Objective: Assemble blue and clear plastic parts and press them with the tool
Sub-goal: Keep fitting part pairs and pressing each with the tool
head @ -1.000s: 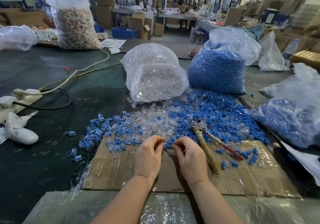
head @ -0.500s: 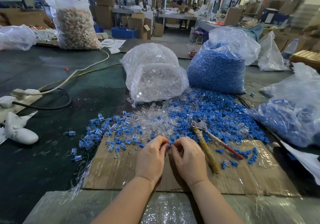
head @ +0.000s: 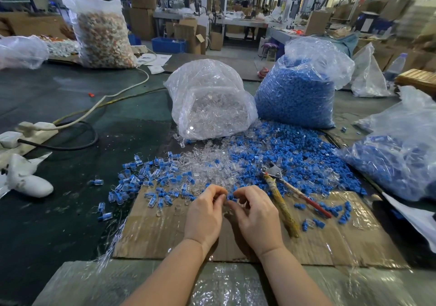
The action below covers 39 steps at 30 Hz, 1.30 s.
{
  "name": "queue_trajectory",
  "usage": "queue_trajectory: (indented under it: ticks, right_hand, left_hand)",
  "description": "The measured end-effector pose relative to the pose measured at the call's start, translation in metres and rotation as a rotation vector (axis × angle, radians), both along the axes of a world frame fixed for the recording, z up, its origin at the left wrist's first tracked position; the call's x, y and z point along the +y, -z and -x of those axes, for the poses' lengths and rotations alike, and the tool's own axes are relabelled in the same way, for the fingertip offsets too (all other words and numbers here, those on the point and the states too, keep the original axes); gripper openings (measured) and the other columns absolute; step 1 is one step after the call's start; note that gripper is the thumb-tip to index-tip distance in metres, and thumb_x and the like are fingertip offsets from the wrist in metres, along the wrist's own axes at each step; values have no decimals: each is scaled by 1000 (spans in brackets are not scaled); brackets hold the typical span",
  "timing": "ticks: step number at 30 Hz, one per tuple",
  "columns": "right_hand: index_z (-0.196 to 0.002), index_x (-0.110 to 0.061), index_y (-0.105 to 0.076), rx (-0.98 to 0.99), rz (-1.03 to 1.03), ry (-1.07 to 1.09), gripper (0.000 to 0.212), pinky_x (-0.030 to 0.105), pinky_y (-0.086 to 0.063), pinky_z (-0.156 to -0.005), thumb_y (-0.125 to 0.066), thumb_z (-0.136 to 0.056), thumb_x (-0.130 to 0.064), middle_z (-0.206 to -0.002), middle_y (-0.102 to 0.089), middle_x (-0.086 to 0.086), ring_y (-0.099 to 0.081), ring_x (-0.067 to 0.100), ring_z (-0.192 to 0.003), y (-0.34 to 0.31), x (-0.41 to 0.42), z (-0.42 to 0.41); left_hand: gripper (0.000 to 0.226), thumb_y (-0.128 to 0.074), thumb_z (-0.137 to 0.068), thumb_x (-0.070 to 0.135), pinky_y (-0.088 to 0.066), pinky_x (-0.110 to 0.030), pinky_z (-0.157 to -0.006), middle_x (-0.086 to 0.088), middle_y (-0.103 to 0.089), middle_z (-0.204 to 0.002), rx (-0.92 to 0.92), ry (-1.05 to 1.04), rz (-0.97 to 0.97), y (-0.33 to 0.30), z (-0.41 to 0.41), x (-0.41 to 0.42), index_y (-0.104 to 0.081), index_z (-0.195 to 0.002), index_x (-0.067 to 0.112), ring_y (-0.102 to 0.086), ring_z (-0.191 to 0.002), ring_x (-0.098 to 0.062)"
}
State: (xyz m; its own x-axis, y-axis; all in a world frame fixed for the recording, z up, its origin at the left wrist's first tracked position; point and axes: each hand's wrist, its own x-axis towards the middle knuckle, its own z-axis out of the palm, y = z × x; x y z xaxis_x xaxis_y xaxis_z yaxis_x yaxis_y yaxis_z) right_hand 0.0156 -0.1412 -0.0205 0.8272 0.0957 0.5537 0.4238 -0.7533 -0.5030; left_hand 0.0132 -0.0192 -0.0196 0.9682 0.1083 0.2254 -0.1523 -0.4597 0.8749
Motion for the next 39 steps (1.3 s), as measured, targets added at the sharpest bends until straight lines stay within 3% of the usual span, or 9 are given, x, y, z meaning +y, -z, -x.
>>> queue_trajectory:
  ticks: [6, 11, 18, 23, 27, 29, 31, 34, 39]
  right_hand:
    - [-94, -16, -70, 2, -10, -46, 15, 21, -44, -69, -67, -80, -17, -83, -58, -4, -57, 15, -77, -1, -1, 0]
    - [-91, -16, -70, -12, 3, -38, 12, 23, -44, -68, -70, -79, -15, -81, -57, -5, -58, 16, -76, 1, -2, -2]
    - [-88, -15, -70, -17, -13, -59, 10, 18, -41, -69, -69, -78, -15, -80, -57, -4, -58, 16, -75, 1, -2, -3]
    - [-92, -11, -69, -14, -28, -17, 19, 30, -50, -70, -77, -75, -15, -84, -58, -2, -58, 17, -77, -2, -1, -2]
    - [-98, -10, -68, -57, 89, 211, 24, 39, -45, -78, -76, -76, -17, -93, -63, 4, -60, 26, -87, -5, -7, -1]
    - [-113, -12, -63, 74, 195, 423, 32, 42, -40, -90, -65, -85, -29, -112, -61, 9, -56, 28, -105, -9, -14, -1]
    - [-134, -16, -43, 347, 350, 621, 51, 46, -28, -105, -42, -93, -47, -135, -48, 11, -42, 28, -125, -15, -25, -4]
    - [-149, -19, -10, 640, 448, 684, 71, 56, -9, -111, -24, -93, -60, -153, -24, 10, -19, 29, -141, -19, -45, -9]
    - [-148, -18, -11, 644, 571, 659, 68, 60, -8, -110, -26, -94, -56, -149, -29, 8, -23, 30, -138, -23, -49, -9]
  left_hand:
    - [28, -53, -92, 11, -50, -15, -68, 16, -63, -78, -8, 26, 6, 1, 1, 2, -55, -88, 39, -59, -73, 5]
    - [35, -54, -91, 8, -46, -7, -64, 17, -63, -76, -17, 31, 23, 2, -1, 2, -55, -83, 42, -58, -75, 7]
    - [29, -60, -88, 10, -47, -9, -64, 12, -64, -73, 0, 29, 70, 4, -4, 2, -56, -78, 37, -58, -71, 4]
    - [30, -62, -86, 8, -42, -5, -61, 14, -61, -71, 13, 11, 80, 2, -4, 3, -55, -75, 35, -56, -65, 7]
    - [28, -61, -87, 9, -41, -4, -62, 14, -60, -72, 20, 0, 91, -1, -3, 3, -55, -75, 34, -54, -65, 6]
    - [27, -60, -87, 10, -41, -3, -63, 14, -59, -73, 21, -2, 85, -3, -2, 3, -54, -76, 34, -53, -67, 6]
    - [28, -60, -88, 10, -41, -2, -63, 13, -59, -75, 24, 3, 80, -3, -1, 3, -53, -76, 34, -53, -68, 6]
    - [27, -59, -88, 10, -41, -2, -64, 13, -59, -76, 27, 2, 77, -3, -1, 3, -52, -77, 33, -53, -70, 4]
    - [25, -60, -88, 10, -43, -3, -67, 12, -60, -81, 52, -23, 99, -3, -3, 3, -53, -80, 33, -55, -76, 2]
